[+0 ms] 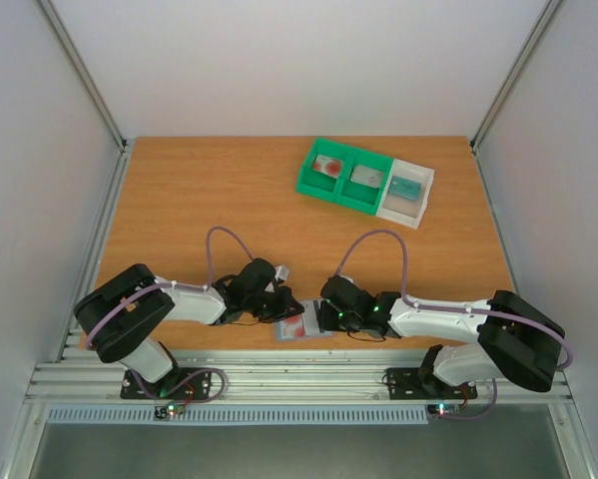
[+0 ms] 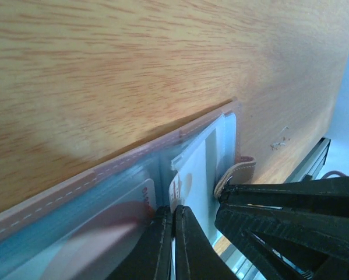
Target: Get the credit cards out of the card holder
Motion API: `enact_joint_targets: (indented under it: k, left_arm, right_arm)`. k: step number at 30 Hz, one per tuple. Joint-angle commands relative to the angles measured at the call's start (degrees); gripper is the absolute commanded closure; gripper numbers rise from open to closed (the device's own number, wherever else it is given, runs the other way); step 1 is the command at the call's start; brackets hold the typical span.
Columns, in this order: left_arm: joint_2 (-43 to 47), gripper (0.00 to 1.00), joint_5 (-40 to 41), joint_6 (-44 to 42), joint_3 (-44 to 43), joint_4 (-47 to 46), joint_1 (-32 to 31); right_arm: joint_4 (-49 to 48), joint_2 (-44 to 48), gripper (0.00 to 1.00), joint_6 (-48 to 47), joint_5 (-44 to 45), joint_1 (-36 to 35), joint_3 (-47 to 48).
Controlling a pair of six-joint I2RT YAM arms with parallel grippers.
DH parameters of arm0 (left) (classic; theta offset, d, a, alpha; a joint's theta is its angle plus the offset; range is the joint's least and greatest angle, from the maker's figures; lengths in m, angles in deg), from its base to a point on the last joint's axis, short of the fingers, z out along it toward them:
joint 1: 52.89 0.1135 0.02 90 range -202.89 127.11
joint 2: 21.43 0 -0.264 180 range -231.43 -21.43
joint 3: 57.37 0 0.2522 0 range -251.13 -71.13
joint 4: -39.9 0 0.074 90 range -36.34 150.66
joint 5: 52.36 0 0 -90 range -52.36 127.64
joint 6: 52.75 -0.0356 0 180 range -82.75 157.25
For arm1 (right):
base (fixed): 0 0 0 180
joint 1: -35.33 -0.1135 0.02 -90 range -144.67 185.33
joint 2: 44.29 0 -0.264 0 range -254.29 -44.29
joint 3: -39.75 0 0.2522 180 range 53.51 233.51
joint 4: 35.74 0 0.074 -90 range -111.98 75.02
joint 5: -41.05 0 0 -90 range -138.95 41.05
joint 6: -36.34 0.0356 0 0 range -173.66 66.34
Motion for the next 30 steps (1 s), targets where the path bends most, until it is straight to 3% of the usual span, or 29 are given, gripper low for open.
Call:
enact_joint_targets:
  k: [1, 30]
  left_arm:
    - [0.81, 0.99, 1.45, -0.41, 0.95, -2.31, -0.29]
    - [12.59, 1.00, 5.36, -8.88, -0.31, 13.93, 1.27]
  right_arm:
    - [0.83, -0.60, 0.82, 1.05, -0.07, -0.71, -1.28]
    - [4.94, 1.52, 0.84, 0.47, 2.30, -0.73, 0.54]
